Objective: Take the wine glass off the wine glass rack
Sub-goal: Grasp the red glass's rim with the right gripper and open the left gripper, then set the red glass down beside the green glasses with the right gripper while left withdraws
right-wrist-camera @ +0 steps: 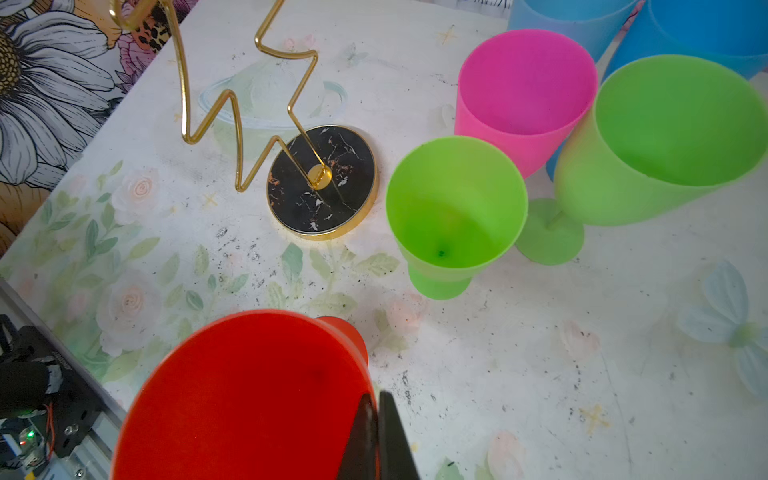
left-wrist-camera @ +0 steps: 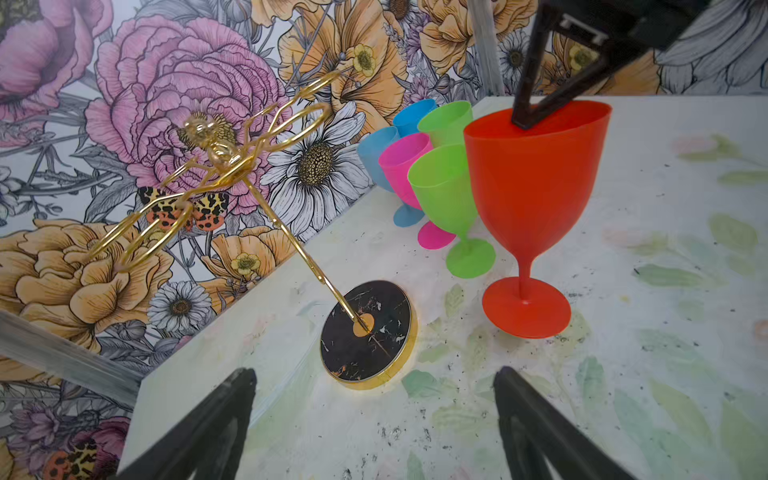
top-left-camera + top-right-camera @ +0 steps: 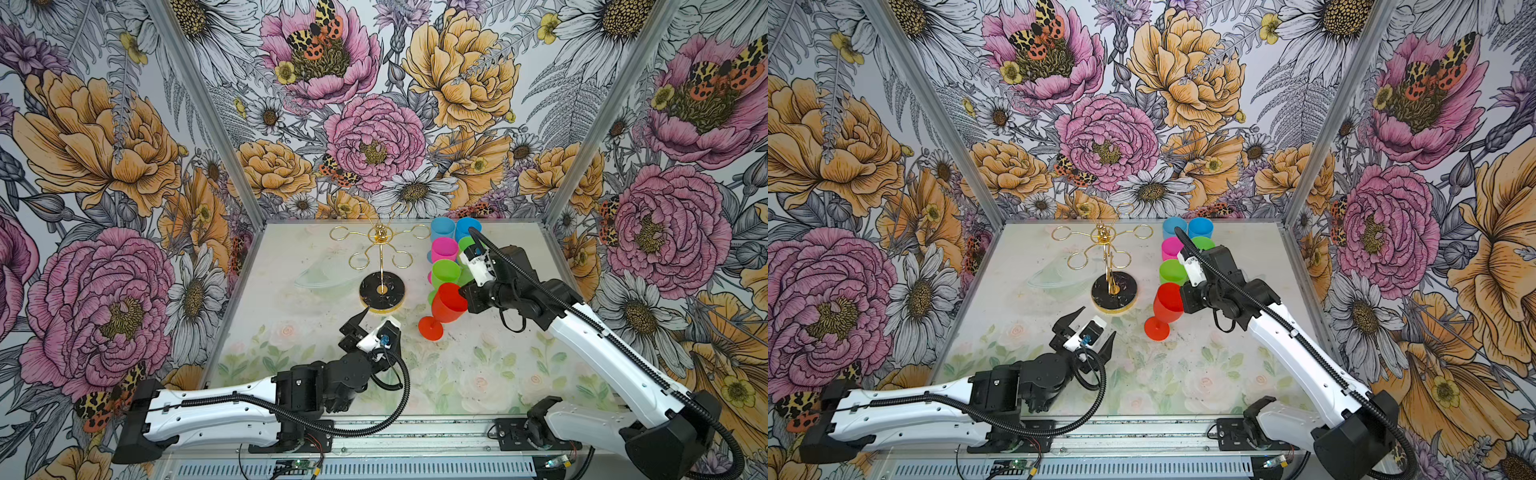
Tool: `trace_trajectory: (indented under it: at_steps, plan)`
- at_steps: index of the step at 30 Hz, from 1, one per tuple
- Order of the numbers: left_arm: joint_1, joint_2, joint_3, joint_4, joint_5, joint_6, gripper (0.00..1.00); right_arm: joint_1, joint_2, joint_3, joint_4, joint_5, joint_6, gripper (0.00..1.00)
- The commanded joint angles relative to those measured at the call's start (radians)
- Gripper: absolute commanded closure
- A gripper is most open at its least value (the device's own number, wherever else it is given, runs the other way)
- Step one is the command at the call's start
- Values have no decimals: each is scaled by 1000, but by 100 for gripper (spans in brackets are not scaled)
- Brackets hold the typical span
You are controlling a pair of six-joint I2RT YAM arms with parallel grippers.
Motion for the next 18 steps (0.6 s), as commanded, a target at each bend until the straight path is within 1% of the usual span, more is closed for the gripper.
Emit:
trace_trajectory:
  at_steps: [1,5,7,11,14,18]
  plan:
    - [51,-62,-31,-43,33,-160,8,0,-26,-8,-18,96,-19,100]
    - [167,-124,-44,-87,92,-236,8,-13,-15,-16,-42,185,-16,100]
    - [212,-137,-37,-121,110,-267,8,-25,-13,-21,-44,208,-9,100]
    - [286,-155,-21,-185,142,-311,8,-50,-5,-24,-44,269,4,100]
    - [344,-163,-20,-199,182,-346,7,-64,13,-16,-44,328,15,100]
    - [404,-163,-21,-211,228,-365,7,-76,43,4,-41,374,27,100]
